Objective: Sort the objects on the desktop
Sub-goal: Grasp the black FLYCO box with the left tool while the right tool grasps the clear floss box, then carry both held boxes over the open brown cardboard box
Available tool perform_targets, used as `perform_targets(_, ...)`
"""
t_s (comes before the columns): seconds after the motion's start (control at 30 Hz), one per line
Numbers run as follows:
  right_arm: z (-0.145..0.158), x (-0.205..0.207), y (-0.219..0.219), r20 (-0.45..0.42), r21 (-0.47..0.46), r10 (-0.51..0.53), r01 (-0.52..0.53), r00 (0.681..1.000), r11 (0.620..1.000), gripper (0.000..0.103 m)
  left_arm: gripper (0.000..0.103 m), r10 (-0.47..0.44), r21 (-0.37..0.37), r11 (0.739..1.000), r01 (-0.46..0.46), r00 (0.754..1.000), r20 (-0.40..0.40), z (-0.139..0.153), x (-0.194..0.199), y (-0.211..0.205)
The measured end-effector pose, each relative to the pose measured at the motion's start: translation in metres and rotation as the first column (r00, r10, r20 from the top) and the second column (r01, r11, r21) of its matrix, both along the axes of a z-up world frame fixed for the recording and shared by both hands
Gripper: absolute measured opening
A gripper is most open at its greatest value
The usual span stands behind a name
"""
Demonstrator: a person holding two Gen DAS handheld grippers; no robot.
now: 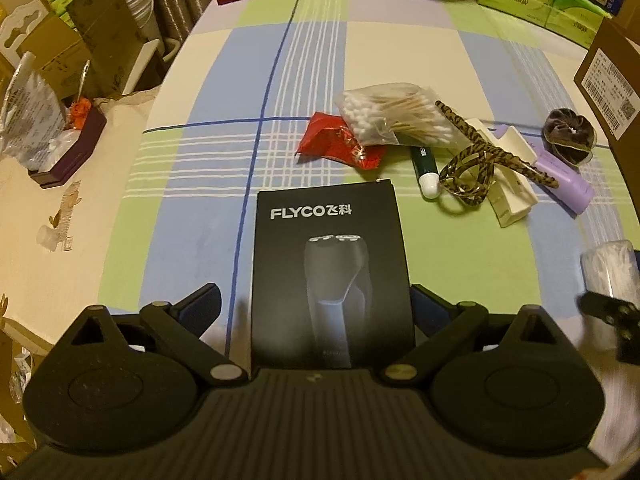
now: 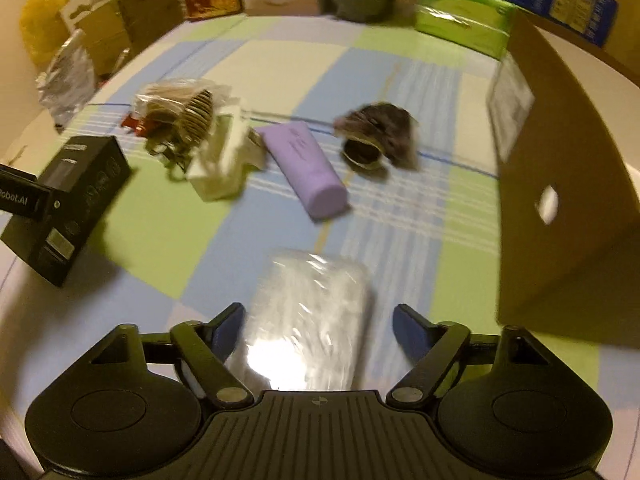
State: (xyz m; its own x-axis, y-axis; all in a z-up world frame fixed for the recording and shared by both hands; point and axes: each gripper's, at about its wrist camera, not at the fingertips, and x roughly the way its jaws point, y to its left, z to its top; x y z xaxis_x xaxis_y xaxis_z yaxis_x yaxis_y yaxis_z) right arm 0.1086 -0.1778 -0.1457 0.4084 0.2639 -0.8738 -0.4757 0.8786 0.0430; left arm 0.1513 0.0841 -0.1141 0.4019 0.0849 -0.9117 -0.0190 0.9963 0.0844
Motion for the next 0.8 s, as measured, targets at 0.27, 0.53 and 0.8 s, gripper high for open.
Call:
perform_targets(0.27, 0.0, -0.002, 0.003, 0.008, -0.023, -0.073, 0.073, 0.997, 0.997, 0.083, 0.078, -0.013, -0.043, 0.999, 0.011, 0.999, -0.04, -0.016, 0.009, -0.001)
perform_targets(0.53, 0.003, -0.007, 0.01, 0.047, -0.007, -0.025, 0.026, 0.999, 1.0, 0.056, 0.077, -0.058, -0.04, 0.998, 0.057, 0.998, -0.029, -0.016, -0.007, -0.007)
perform_targets(0.8, 0.006, -0.011, 0.001, 0.009, 0.018, -0.002, 0.002, 1.0, 1.0, 0.055, 0.076, -0.114, -0.075, 0.991, 0.111, 0.993, -0.042, -0.013, -0.031, -0.023)
